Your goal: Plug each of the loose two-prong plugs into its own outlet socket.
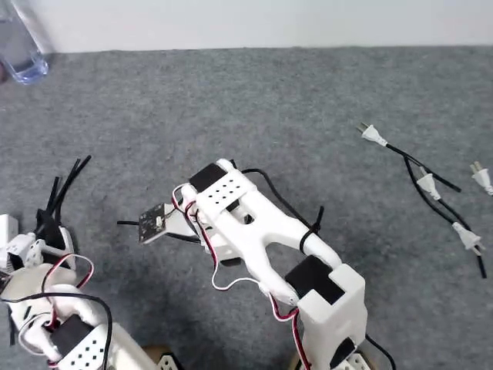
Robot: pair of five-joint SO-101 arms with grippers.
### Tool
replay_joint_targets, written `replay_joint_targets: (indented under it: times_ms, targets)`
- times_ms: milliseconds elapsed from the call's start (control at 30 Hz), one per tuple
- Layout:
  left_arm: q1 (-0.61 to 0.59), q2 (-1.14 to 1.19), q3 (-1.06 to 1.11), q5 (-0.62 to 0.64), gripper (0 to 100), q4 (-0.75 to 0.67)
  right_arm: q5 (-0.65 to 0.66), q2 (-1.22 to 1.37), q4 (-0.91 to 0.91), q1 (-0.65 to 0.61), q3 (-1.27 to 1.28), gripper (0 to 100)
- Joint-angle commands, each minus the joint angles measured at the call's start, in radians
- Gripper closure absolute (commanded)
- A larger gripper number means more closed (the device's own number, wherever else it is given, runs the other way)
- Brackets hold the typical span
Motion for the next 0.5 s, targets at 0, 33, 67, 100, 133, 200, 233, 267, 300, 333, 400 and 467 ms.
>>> replay_joint_targets:
  times_ms: [0, 33, 67, 100, 133, 200, 233, 267, 300, 333, 400, 467]
  targets:
    - [-0.005, -0.008, -0.027, 0.014, 67, -0.028, 0.006, -0.047, -0.053, -0.004, 0.008, 62.6]
    - [-0.005, -0.008, -0.027, 0.014, 67, -0.028, 0.006, -0.047, -0.077, -0.004, 0.018, 62.6]
    - [-0.005, -0.008, -0.027, 0.014, 67, -0.028, 0.006, -0.047, -0.102, -0.004, 0.032, 62.6]
    - [-0.005, -0.008, -0.027, 0.014, 67, -0.028, 0.006, -0.047, -0.133, -0.004, 0.051, 62.6]
    - [-0.005, -0.008, -0.027, 0.014, 67, -0.028, 0.006, -0.047, -0.163, -0.004, 0.071, 62.6]
    - [-0.005, -0.008, -0.027, 0.014, 67, -0.028, 0.006, -0.047, -0.217, -0.004, 0.114, 62.6]
    - [-0.005, -0.008, -0.027, 0.014, 67, -0.028, 0.006, -0.047, -0.239, -0.004, 0.133, 62.6]
    - [-0.005, -0.008, -0.027, 0.014, 67, -0.028, 0.006, -0.047, -0.255, -0.004, 0.152, 62.6]
    - [-0.005, -0.008, -0.027, 0.014, 67, -0.028, 0.006, -0.047, -0.272, -0.004, 0.166, 62.6]
    - [-0.003, -0.008, -0.027, 0.014, 67, -0.028, 0.006, -0.047, -0.289, -0.004, 0.181, 62.6]
    - [0.006, -0.008, -0.025, 0.014, 67, -0.026, 0.008, -0.047, -0.317, -0.001, 0.203, 62.6]
    - [0.023, -0.008, -0.022, 0.014, 67, -0.026, 0.008, -0.047, -0.337, 0.001, 0.218, 62.7]
